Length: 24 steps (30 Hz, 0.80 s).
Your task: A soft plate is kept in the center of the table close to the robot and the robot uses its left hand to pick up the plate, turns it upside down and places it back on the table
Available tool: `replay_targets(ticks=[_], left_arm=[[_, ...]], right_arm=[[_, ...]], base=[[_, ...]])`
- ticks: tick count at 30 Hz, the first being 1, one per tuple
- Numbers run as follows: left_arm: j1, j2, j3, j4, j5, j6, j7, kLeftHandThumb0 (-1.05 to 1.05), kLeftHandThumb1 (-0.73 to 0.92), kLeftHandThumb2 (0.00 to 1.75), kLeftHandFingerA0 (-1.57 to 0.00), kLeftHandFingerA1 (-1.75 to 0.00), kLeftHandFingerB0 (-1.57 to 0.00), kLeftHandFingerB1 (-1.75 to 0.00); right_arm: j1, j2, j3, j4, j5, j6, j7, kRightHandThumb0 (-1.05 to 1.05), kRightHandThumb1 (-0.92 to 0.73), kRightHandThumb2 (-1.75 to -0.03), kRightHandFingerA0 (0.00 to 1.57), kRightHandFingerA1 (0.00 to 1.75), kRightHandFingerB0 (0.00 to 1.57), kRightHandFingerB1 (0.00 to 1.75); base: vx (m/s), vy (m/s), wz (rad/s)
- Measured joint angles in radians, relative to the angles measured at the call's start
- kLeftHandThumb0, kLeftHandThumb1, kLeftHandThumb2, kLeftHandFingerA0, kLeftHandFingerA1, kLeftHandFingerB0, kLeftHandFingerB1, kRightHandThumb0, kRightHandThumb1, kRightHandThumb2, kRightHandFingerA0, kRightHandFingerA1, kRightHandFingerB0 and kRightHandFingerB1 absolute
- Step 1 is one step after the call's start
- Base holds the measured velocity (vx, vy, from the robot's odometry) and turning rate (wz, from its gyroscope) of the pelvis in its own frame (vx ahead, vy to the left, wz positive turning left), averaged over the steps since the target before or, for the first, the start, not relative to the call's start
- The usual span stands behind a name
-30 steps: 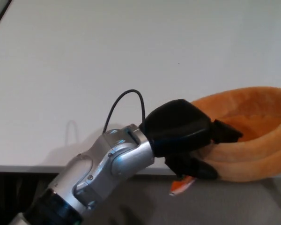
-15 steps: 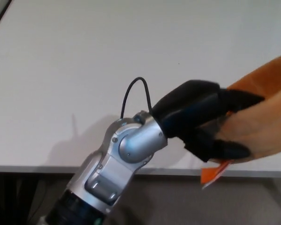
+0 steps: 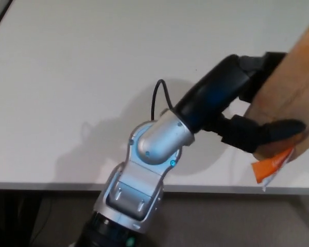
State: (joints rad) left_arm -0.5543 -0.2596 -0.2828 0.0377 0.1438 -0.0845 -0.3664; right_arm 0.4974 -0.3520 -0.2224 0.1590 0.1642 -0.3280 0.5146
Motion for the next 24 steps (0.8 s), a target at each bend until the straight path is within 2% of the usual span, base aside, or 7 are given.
replay_targets(ticks=[6,8,10,13,19,21,24], left_arm=[[0.014,-0.009,0.065,0.001,-0.090,0.042,0.000,-0.28,0.53,0.73,-0.99,-1.75,-0.75,-1.75],[0.016,-0.011,0.087,0.002,-0.118,0.054,0.000,-0.31,0.60,0.72,-0.93,-1.75,-0.71,-1.75],[0.019,-0.013,0.112,0.002,-0.148,0.066,0.001,-0.31,0.60,0.72,-0.93,-1.75,-0.70,-1.75],[0.022,-0.015,0.148,0.004,-0.193,0.084,0.004,-0.30,0.54,0.74,-0.95,-1.75,-0.69,-1.75],[0.026,-0.018,0.222,0.012,-0.276,0.115,0.011,-0.28,0.54,0.74,-0.94,-1.75,-0.67,-1.75],[0.027,-0.018,0.252,0.015,-0.305,0.125,0.017,-0.23,0.49,0.77,-0.98,-1.75,-0.67,-1.75],[0.030,-0.021,0.302,0.021,-0.352,0.139,0.029,-0.25,0.54,0.78,-0.96,-1.75,-0.63,-1.75]], right_arm=[[-0.001,0.000,0.002,0.000,0.000,0.000,0.000,-0.77,-0.90,-0.68,0.49,0.42,0.30,0.33],[-0.001,0.000,0.002,0.000,0.000,0.000,0.000,-0.77,-0.90,-0.68,0.49,0.43,0.30,0.33],[-0.001,0.000,0.002,0.000,0.000,0.000,0.000,-0.77,-0.90,-0.68,0.50,0.43,0.30,0.33],[-0.001,0.000,0.003,0.000,0.000,0.000,0.000,-0.77,-0.91,-0.68,0.48,0.42,0.28,0.32],[-0.001,0.000,0.005,0.000,0.000,0.000,0.000,-0.77,-0.90,-0.68,0.50,0.42,0.30,0.32],[-0.001,0.000,0.006,0.000,-0.001,0.000,0.000,-0.77,-0.89,-0.68,0.48,0.42,0.29,0.33],[-0.001,0.000,0.008,0.000,-0.001,0.000,0.000,-0.78,-0.90,-0.68,0.49,0.42,0.30,0.33]], base=[[0.00,0.000,0.00],[0.00,0.000,0.00],[0.00,0.000,0.00],[0.00,0.000,0.00],[0.00,0.000,0.00],[0.00,0.000,0.00],[0.00,0.000,0.00]])
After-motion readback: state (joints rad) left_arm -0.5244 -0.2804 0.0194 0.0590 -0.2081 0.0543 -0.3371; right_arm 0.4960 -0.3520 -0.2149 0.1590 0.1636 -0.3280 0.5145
